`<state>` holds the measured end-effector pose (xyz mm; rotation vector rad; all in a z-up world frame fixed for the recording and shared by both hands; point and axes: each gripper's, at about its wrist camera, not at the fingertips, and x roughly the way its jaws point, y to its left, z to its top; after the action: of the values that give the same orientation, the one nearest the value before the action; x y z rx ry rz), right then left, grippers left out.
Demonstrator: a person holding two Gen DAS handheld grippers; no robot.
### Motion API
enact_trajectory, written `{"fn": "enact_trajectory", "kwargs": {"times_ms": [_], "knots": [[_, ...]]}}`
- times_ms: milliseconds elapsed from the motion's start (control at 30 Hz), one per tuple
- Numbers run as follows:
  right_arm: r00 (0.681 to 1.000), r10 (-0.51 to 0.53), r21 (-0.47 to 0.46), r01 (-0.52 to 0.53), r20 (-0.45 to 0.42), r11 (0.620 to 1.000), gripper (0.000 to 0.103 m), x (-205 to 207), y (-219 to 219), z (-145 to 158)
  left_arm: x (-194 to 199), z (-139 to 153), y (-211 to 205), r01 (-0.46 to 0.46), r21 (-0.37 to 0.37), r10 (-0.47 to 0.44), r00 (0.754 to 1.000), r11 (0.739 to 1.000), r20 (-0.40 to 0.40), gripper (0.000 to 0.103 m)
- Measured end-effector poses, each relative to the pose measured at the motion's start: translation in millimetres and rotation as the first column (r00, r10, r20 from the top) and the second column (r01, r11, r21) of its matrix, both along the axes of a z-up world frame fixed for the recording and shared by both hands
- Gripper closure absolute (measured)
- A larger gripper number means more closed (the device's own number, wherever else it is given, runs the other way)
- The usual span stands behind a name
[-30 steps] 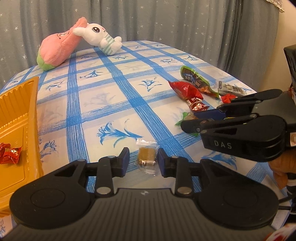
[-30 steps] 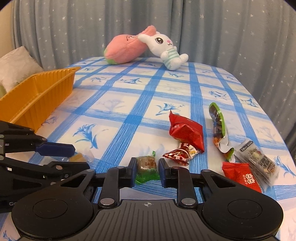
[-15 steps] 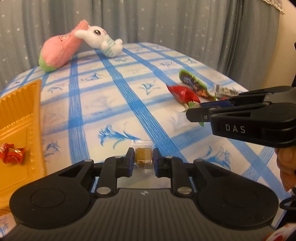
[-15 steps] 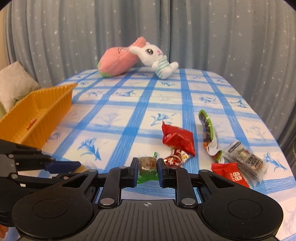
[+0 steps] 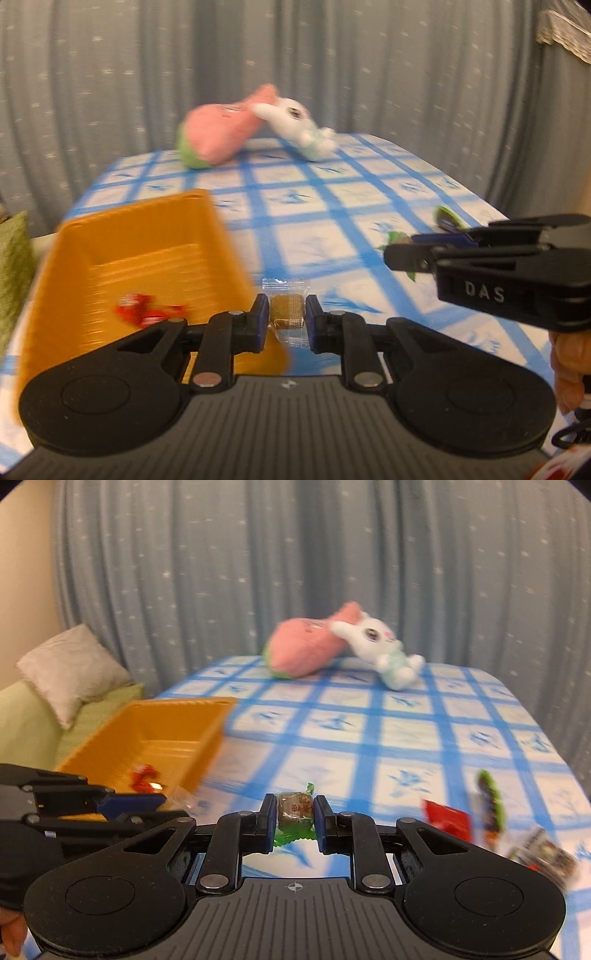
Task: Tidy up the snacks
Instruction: 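Carry both candies over the orange tray and open both tools to release them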
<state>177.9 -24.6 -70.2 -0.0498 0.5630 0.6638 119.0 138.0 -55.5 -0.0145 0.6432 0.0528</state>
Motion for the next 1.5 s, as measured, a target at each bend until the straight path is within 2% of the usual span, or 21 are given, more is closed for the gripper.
{"fn": "enact_trajectory", "kwargs": {"times_ms": [333, 600, 1067, 1500], "knots": [[0.989, 0.150, 0.033, -0.150, 0.000, 0.988, 0.082, -17.1, 72.3, 8.5, -29.7, 12.9, 66.5, -0.160, 0.001, 0.160, 0.987, 0.987, 0.019, 0.084], [0.977, 0.212, 0.031, -0.211, -0.014, 0.977, 0.082, -26.8, 109.8, 5.5, -41.5, 9.4, 93.6, -0.216, -0.020, 0.216, 0.976, 0.976, 0.010, 0.084], [0.977, 0.209, 0.019, -0.208, -0.036, 0.978, 0.082, -24.5, 118.3, -4.5, -48.5, 6.3, 115.6, -0.286, -0.031, 0.287, 0.958, 0.958, 0.012, 0.084], [0.976, 0.215, 0.039, -0.213, -0.032, 0.976, 0.081, -24.7, 120.7, -5.5, -51.3, 5.9, 119.0, -0.304, -0.038, 0.304, 0.952, 0.952, 0.013, 0.084]]}}
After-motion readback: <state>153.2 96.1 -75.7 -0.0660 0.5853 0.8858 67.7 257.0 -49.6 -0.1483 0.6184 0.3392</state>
